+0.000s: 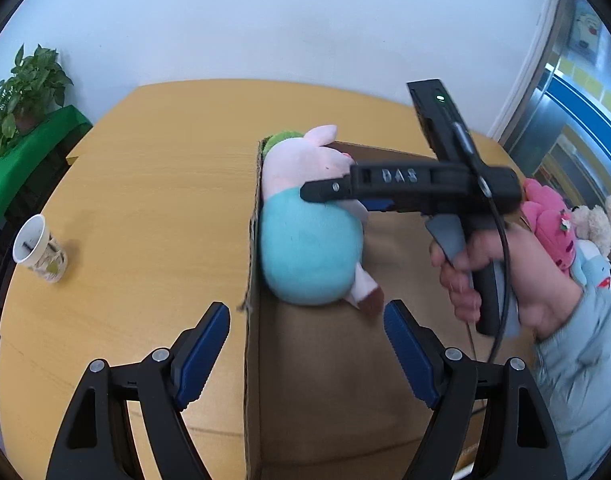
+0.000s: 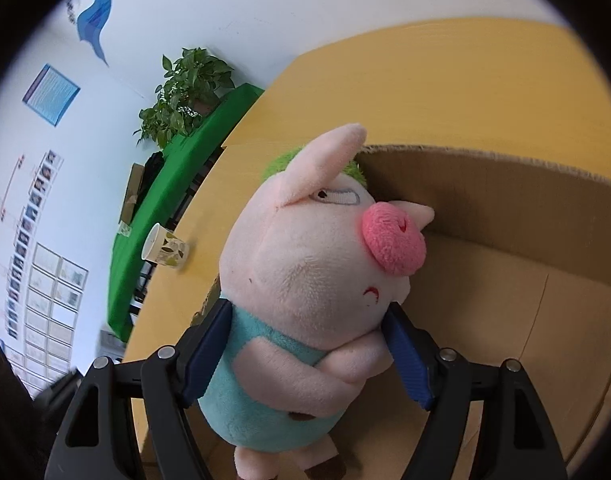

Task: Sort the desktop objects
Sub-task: 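Lower the pig plush into the box and open the left gripper, then move the right gripper to the light-blue phone stand on the black box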

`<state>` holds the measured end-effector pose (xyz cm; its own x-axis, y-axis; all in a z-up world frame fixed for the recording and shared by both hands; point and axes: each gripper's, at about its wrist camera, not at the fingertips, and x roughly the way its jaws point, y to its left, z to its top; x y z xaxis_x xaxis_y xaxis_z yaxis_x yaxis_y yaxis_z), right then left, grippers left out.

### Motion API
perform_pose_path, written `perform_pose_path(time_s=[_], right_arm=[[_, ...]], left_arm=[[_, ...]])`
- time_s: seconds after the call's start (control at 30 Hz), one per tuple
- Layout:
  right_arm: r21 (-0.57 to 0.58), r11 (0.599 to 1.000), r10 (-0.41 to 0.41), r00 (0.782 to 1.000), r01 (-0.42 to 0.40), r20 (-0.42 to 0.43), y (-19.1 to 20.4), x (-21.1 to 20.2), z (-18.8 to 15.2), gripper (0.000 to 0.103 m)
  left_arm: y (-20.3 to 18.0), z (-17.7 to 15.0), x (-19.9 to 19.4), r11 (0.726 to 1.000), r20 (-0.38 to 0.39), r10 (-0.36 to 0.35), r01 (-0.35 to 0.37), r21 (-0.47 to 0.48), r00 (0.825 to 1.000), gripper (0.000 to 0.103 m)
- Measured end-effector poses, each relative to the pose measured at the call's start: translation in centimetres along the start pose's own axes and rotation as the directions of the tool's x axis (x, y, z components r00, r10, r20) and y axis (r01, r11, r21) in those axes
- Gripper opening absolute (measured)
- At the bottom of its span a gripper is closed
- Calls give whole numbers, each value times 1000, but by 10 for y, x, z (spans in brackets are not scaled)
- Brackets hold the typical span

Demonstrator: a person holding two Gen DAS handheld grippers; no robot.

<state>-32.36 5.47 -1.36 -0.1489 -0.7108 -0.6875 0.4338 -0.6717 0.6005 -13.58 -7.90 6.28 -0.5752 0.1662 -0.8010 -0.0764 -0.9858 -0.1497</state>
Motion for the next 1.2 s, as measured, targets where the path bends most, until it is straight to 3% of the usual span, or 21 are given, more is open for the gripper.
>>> perform_pose_path(time_s=[0.17, 0.27, 0.37, 0.47, 0.57, 0.67, 0.73, 0.87, 0.97, 1.0, 1.13, 1.2], right_arm=[[47, 999, 23, 999, -25, 32, -6, -1, -1, 79], [-7, 1000, -15, 998, 16, 59, 10, -15, -2, 79], [-50, 998, 43, 996, -39, 75, 30, -53, -11, 79], [-111, 992, 76, 990, -62, 121, 48, -118, -40, 79], [-139, 986, -66, 981, 92, 181, 50, -187, -87, 81], [-127, 944, -277, 941, 304, 195, 34, -235, -143, 81], [-85, 917, -372, 912, 390, 172, 14, -253, -177, 81], [28, 905, -426, 900, 425, 97, -28, -261, -240, 81], [72, 915, -401, 913, 396, 70, -37, -255, -277, 81], [78, 923, -382, 921, 376, 77, -37, -253, -285, 81], [76, 921, -390, 912, 383, 129, -24, -256, -301, 81], [69, 903, -429, 884, 424, 185, -12, -265, -307, 81]], left_arm=[[-14, -37, -1, 999, 23, -22, 21, 26, 1000, 79], [7, -50, -6, 998, 16, -39, 38, 53, 999, 79], [4, -59, -8, 997, 3, -47, 46, 59, 999, 79], [7, -63, -2, 995, 3, -66, 66, 75, 998, 79], [5, -63, 1, 993, -1, -76, 76, 92, 997, 79], [2, -64, 3, 991, -3, -50, 50, 122, 999, 79], [3, -66, 4, 991, 0, -44, 44, 130, 999, 79], [11, -65, 8, 990, 8, -17, 16, 143, 1000, 79], [12, -63, 13, 984, -3, 45, -43, 174, 999, 79], [11, -63, 14, 983, -7, 50, -48, 178, 999, 79], [12, -65, 4, 989, -1, 42, -41, 143, 999, 79], [10, -69, -16, 991, 40, 47, -52, 122, 998, 79]])
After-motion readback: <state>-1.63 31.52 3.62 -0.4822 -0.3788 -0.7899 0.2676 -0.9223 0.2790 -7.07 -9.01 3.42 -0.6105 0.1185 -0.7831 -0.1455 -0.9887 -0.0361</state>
